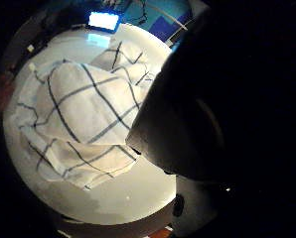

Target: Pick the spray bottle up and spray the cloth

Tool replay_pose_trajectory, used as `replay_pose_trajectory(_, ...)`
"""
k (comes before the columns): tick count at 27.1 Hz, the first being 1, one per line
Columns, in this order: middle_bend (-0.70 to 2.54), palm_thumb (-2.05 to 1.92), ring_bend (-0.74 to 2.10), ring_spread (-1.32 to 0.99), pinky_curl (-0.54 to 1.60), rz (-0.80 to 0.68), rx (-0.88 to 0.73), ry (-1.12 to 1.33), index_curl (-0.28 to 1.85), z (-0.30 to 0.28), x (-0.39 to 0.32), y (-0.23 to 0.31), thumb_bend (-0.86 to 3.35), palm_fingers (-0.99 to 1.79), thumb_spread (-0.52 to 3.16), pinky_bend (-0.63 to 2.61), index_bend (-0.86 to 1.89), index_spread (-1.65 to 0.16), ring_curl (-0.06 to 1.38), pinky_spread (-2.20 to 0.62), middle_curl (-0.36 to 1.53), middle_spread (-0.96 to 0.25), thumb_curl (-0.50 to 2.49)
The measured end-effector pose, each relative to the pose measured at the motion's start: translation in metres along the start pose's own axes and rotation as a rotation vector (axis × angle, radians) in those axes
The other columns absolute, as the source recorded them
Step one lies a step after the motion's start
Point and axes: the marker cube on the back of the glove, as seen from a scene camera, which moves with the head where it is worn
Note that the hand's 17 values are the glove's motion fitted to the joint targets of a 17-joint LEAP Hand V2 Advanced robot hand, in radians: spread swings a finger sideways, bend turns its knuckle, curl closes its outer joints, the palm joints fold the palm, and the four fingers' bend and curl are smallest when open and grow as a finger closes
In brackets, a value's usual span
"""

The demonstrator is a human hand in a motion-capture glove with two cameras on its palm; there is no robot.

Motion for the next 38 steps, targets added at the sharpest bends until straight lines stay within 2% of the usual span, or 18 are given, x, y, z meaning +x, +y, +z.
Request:
replay_pose_trajectory(4, 0.56, 0.91, 0.69, -0.21, 0.42, 0.085, 0.014, -0.021, 0.55, -0.015, 0.02, -0.007, -0.03, 1.4, 0.53, 0.51, 0.22, -0.29, 0.45, -0.33, 0.5, -0.23, 0.72)
replay_pose_trajectory(8, 0.56, 0.91, 0.69, -0.21, 0.42, 0.249, 0.086, -0.128, 0.55, -0.031, 0.039, -0.016, -0.03, 1.4, 0.53, 0.5, 0.22, -0.29, 0.45, -0.33, 0.5, -0.23, 0.73)
replay_pose_trajectory(14, 0.56, 0.91, 0.69, -0.21, 0.42, 0.529, 0.296, -0.422, 0.55, -0.064, 0.053, -0.024, -0.03, 1.4, 0.53, 0.5, 0.22, -0.29, 0.45, -0.34, 0.5, -0.23, 0.73)
replay_pose_trajectory(22, 0.56, 0.91, 0.68, -0.21, 0.42, 0.879, 0.528, -0.913, 0.55, -0.089, 0.031, -0.011, -0.03, 1.4, 0.53, 0.51, 0.23, -0.29, 0.45, -0.33, 0.5, -0.23, 0.73)
replay_pose_trajectory(30, 0.56, 0.91, 0.68, -0.21, 0.42, 1.047, 0.687, -1.258, 0.55, -0.071, -0.008, 0.005, -0.03, 1.4, 0.53, 0.51, 0.22, -0.29, 0.45, -0.33, 0.5, -0.23, 0.74)
replay_pose_trajectory(38, 0.56, 0.92, 0.68, -0.21, 0.43, 1.147, 0.645, -1.49, 0.55, -0.044, -0.049, -0.003, -0.03, 1.4, 0.53, 0.52, 0.22, -0.29, 0.45, -0.33, 0.5, -0.23, 0.74)
